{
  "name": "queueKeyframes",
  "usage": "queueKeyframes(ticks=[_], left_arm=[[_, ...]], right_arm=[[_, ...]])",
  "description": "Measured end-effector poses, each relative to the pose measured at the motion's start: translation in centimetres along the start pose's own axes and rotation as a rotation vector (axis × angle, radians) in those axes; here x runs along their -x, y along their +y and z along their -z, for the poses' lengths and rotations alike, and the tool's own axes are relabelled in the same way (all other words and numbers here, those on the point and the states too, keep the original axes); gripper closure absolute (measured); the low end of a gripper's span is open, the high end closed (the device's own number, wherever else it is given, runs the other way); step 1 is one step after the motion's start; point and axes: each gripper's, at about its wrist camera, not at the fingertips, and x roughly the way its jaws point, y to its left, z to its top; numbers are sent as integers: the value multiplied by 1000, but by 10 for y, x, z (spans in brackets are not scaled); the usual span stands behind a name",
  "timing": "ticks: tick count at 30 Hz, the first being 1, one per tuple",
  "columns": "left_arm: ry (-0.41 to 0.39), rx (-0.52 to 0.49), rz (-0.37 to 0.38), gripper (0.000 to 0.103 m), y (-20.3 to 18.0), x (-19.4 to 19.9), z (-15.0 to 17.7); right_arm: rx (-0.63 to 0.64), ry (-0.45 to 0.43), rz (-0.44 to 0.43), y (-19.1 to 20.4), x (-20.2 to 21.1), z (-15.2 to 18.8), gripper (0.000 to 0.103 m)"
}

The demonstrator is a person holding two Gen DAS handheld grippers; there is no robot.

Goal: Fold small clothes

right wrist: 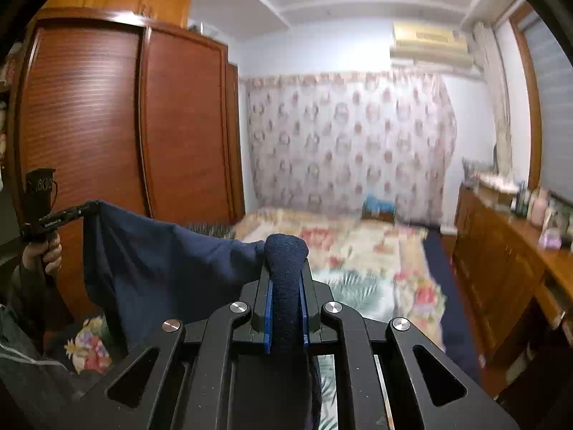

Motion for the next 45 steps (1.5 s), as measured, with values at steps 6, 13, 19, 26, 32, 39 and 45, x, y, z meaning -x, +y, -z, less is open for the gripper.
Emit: queueKeyframes(ticks=[6, 13, 19, 26, 32, 39, 45], left_arm=[[-100, -39, -51, 93, 4, 20, -53], [-164, -65, -123, 93, 23, 22, -84], [-72, -78, -150, 93, 45, -43, -69], [121, -58, -208, 93, 84, -185, -10], [301, -49, -198, 93, 111, -295, 33], [420, -44, -178, 93, 127, -363, 56], [475, -20, -172, 93, 133, -390, 75]], right_arm=[[63, -99, 23, 12, 29, -56, 92], [114, -160, 57, 21, 33, -95, 92], [134, -92, 106, 13, -38, -88, 92], [132, 112, 115, -26, -182, -51, 91], [73, 277, 114, -71, -301, -19, 92], [-11, 398, 81, -124, -397, -19, 92], [-39, 462, 65, -158, -421, -15, 91]])
